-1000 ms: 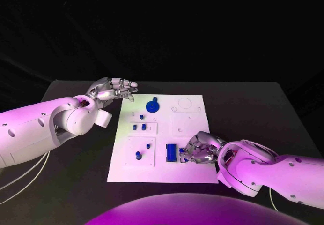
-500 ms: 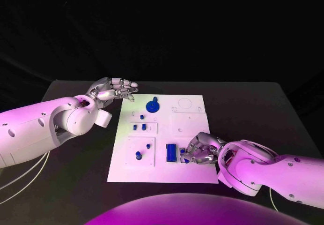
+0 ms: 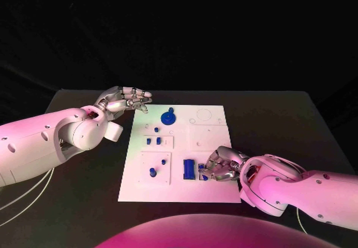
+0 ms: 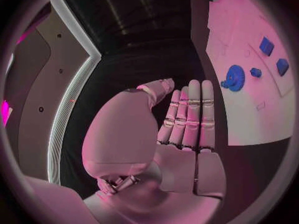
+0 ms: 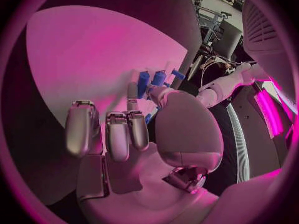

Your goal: Assemble the parts on the task board

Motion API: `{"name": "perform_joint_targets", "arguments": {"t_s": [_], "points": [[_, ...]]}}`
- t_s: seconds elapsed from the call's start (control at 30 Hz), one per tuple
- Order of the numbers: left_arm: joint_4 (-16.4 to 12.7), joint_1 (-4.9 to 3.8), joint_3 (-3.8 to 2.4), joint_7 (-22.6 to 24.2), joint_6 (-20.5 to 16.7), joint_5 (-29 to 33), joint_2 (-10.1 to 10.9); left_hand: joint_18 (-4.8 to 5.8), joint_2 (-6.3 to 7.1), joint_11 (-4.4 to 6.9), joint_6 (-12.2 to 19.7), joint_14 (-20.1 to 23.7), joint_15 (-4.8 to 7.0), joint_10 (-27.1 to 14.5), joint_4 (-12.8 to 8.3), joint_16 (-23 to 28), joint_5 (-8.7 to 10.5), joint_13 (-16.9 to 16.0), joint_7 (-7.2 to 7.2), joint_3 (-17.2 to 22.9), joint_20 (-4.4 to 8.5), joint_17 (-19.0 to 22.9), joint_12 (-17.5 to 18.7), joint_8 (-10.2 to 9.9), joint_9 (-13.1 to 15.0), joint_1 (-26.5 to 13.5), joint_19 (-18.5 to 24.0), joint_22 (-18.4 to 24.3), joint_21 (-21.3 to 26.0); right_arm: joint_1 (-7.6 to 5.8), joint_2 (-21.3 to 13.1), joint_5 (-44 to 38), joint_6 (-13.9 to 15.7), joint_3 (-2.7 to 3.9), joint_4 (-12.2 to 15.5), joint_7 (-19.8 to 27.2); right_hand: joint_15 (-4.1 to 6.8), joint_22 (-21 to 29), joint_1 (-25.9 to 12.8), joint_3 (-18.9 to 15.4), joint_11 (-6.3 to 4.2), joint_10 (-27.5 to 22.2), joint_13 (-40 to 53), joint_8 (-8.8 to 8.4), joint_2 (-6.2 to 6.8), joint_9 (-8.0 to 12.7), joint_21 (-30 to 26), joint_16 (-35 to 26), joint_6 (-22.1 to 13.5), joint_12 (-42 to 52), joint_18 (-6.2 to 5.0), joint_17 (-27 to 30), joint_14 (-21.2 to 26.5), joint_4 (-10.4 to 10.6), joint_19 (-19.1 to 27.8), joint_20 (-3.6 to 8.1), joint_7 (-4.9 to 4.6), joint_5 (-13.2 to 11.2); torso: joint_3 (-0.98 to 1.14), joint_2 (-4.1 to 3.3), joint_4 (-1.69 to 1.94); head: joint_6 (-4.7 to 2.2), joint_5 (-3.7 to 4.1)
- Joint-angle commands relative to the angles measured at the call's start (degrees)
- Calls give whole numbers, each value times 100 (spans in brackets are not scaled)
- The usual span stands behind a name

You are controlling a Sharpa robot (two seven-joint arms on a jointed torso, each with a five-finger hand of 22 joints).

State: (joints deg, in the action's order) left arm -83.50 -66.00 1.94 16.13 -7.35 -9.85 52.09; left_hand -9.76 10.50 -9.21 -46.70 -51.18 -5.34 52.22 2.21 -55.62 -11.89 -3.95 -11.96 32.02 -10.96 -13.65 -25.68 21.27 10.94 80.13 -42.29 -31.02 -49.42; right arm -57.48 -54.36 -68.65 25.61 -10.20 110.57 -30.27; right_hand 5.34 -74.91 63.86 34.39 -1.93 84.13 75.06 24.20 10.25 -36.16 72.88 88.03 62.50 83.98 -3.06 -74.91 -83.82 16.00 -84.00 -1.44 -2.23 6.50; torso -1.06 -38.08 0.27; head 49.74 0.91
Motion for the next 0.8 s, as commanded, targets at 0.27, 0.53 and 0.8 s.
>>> {"name": "perform_joint_targets", "arguments": {"t_s": [0.27,0.53,0.8], "points": [[-18,-2,-4,27,89,-24,-4,-66,-38,1,34,19,0,-52,-2,11,-13,-7,-94,-14,-3,8,-25,-6,-9,-38,-48,8,19,13,25,-95,-8,-6,-7,-14,19,-1100,-641,-94,-36,422,1186,18,6,10,21,37,64,26,-2,-1095,-537,68,-125,54,48,4,-3,3,0,3,-2],[-20,-3,-4,22,101,-27,-4,-66,-38,1,34,19,0,-52,-2,11,-13,-7,-94,-14,-3,8,-25,-6,-9,-38,-48,8,19,12,19,-126,14,-6,-32,0,23,-1095,-936,-318,-43,418,1180,13,72,25,1,33,74,8,-6,-1087,-535,76,-118,55,58,20,-2,1,-1,0,-5],[-20,-3,-4,23,101,-39,-1,-65,-39,0,35,22,-2,-56,0,12,-12,-6,-94,-16,-3,11,-28,-6,-9,-42,-48,10,25,12,-85,-170,-34,-5,9,80,31,-1094,-956,-750,-50,420,1185,40,200,9,-2,32,75,9,-6,-1087,-535,7,-115,64,64,-27,2,5,-5,-2,-12]]}}
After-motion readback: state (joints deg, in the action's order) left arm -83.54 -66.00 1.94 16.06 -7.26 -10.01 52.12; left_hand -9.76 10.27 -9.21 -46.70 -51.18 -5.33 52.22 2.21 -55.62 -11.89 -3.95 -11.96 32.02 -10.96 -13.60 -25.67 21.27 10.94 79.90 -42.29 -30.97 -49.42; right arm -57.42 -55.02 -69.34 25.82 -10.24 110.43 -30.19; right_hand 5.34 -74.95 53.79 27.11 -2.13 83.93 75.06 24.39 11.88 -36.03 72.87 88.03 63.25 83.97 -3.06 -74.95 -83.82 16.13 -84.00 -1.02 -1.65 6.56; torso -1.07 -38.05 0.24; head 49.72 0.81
